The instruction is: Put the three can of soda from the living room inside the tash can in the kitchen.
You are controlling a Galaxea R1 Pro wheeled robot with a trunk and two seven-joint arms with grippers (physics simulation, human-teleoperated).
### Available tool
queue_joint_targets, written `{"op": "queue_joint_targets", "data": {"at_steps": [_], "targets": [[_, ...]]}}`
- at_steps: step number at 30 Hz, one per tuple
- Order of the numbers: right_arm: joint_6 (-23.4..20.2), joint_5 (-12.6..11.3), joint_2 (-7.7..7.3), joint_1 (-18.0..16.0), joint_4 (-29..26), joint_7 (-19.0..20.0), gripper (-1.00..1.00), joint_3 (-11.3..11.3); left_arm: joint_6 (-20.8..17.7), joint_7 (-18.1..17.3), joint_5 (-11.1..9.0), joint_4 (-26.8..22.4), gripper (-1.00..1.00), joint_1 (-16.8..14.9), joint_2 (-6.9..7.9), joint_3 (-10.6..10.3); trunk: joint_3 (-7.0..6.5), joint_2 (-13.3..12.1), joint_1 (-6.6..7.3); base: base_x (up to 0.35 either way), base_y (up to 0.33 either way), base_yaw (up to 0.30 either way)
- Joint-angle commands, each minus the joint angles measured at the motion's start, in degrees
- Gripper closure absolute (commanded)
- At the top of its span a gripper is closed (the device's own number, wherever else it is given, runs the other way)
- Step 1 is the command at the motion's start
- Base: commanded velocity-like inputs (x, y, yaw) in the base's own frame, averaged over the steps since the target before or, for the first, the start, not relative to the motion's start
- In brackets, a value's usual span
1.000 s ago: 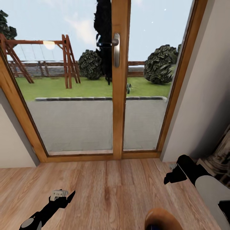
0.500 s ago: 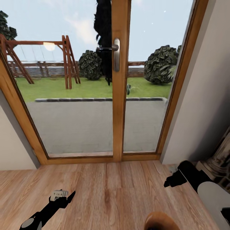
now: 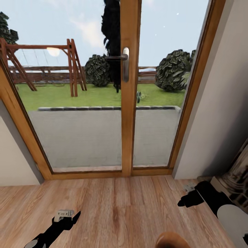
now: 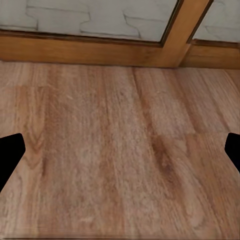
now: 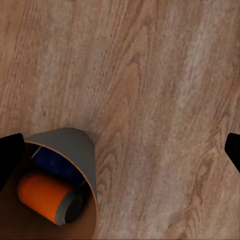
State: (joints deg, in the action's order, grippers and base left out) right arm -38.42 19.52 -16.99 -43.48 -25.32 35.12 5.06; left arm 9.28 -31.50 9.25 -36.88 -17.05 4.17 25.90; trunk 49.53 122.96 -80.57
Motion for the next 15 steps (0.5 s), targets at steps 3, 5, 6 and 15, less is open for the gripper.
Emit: {"op": "queue_joint_targets", "data": {"at_steps": [3,5,6,15], "targets": [[1.12,-0.01,-0.02,0.99,-0.33,0.00,-1.00,-1.84,0.02,0.15,-0.01,0.45,-1.00,0.00,0.02,-0.04,-0.54,-1.22,0.67,0.000,0.000,0.000],[3.61,-0.01,-0.04,2.45,-0.96,-0.04,-1.00,-3.02,0.02,0.50,-0.01,1.12,-1.00,0.00,0.07,-0.05,-0.90,-2.02,1.10,0.000,0.000,0.000],[4.47,-0.01,-0.04,2.94,-1.17,-0.06,-1.00,-3.27,0.03,0.67,-0.01,1.38,-1.00,0.00,0.08,-0.05,-1.08,-2.42,1.32,0.000,0.000,0.000],[14.13,-0.01,-0.68,8.99,-2.56,-0.07,-1.00,-6.44,0.18,3.78,0.41,5.36,-1.00,0.00,0.21,-0.14,-2.70,-6.03,3.30,0.000,0.000,0.000]]}}
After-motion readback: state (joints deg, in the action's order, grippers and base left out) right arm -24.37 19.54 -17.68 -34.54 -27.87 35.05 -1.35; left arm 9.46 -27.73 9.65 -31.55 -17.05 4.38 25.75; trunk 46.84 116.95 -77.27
